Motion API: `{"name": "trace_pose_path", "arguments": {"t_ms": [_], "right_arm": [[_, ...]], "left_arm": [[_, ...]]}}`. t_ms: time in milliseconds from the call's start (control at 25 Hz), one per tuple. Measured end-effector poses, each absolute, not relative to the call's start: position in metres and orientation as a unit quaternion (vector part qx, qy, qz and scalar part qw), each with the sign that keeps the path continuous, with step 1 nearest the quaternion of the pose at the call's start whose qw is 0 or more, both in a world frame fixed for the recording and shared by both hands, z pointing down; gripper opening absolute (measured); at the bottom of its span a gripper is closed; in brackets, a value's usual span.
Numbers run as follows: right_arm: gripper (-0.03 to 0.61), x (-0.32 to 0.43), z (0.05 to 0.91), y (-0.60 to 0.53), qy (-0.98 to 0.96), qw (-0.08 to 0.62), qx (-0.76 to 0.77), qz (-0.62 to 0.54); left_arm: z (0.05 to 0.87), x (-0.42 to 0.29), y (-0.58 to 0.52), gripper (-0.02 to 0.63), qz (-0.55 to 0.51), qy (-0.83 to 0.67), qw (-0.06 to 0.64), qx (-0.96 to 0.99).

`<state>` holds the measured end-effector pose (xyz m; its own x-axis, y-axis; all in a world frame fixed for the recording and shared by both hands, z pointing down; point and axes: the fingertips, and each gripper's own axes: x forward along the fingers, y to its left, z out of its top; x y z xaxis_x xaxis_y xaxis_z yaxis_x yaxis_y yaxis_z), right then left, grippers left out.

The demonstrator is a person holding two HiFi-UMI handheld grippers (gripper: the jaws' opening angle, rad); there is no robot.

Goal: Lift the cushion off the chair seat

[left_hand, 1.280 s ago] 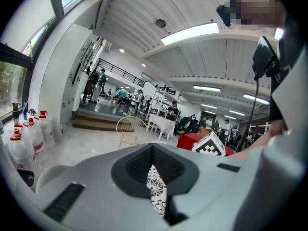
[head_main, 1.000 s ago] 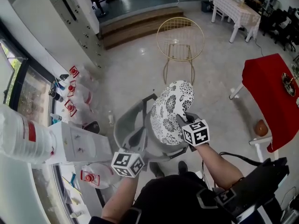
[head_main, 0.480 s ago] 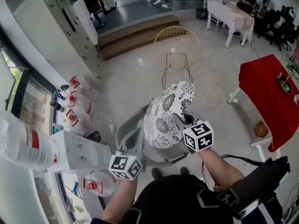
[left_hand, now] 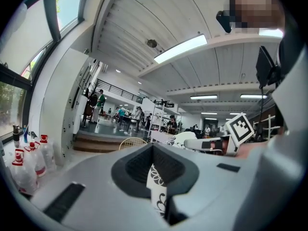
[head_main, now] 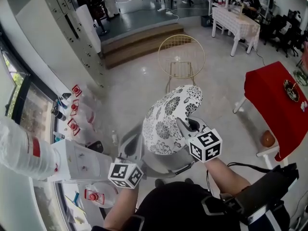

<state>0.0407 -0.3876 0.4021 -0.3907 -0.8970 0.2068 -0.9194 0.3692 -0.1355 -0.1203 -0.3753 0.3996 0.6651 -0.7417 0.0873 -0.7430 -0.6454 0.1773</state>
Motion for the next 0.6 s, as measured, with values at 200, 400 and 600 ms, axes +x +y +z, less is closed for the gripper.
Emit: {"name": "trace_pose_path", "arguments": {"t_ms": [200,400,600], "right_arm": [[0.040,0.037,0.391,-0.387,-0.829,0.039,0.548,0.100],[0.040,0.038,0.383,-0.383,-0.829,0.026,0.551,0.093],[0.038,0.040,0.370,-0.377,-0.834,0.013,0.546,0.078]], "left_arm": [[0.395,-0.127,-0.379,0.005,0.000,-0.417,0.093,0.904],[0.392,-0.129,-0.375,0.005,0.003,-0.420,0.089,0.903],[0.386,-0.129,-0.372,0.005,-0.003,-0.424,0.086,0.902]]}}
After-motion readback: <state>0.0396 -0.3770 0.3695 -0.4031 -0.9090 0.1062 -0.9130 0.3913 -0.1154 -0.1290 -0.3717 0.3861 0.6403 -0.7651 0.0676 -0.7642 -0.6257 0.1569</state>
